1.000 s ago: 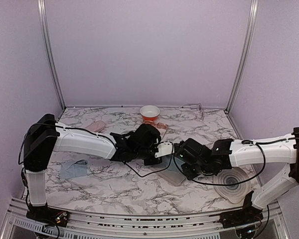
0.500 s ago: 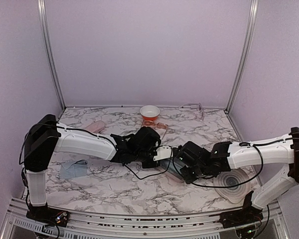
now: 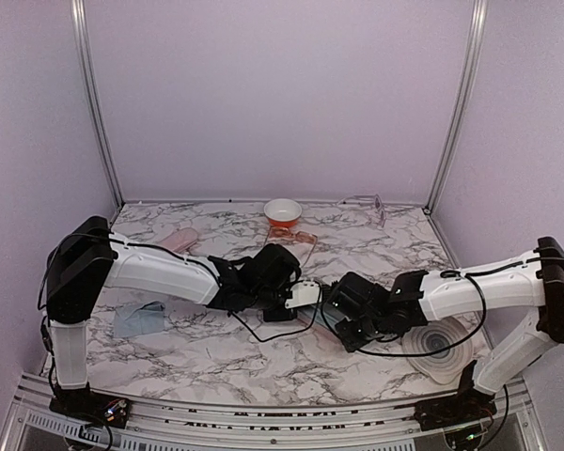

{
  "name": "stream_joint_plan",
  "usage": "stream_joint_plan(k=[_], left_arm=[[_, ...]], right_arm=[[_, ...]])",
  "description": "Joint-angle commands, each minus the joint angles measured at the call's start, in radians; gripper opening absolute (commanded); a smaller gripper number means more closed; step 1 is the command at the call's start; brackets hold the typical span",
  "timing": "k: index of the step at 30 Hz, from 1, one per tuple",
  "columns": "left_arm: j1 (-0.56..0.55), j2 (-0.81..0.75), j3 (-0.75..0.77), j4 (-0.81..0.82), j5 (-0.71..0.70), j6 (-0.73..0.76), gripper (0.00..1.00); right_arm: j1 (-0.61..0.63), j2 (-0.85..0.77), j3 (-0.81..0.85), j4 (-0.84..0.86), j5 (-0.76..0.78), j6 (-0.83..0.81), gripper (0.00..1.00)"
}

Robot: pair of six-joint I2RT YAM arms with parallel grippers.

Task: Organize the sunglasses
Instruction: Place the folded cleaning cloth in the sunglasses case.

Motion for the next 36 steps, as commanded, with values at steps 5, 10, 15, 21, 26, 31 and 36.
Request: stream_joint_plan(k=[5, 10, 15, 21, 26, 31, 36], left_arm=[[0.0, 0.038, -0.033, -0.017, -0.067, 0.033, 0.0], [0.0, 0.043, -0.044, -0.016, -0.07, 0.036, 0.0], [0.0, 0.042, -0.057, -0.016, -0.069, 0.038, 0.0], [0.0, 0.035, -0.08, -0.004, -0.063, 0.039, 0.0], [-0.001, 0.036, -0.087, 0.001, -0.065, 0.045, 0.0], [0.0, 0.037, -0.102, 0.008, -0.068, 0.051, 0.0], [0.001, 0.033, -0.118, 0.018, -0.068, 0.051, 0.02]], right_arm=[[0.098, 0.038, 0.034, 0.108, -0.112, -0.104, 0.0], [0.11, 0.052, 0.041, 0.122, -0.125, -0.1, 0.0], [0.119, 0.056, 0.043, 0.13, -0.138, -0.096, 0.0], [0.125, 0.06, 0.042, 0.142, -0.153, -0.093, 0.0], [0.129, 0.067, 0.049, 0.151, -0.167, -0.091, 0.0], [0.137, 0.077, 0.052, 0.163, -0.186, -0.093, 0.0], [0.142, 0.08, 0.052, 0.17, -0.194, -0.087, 0.03]])
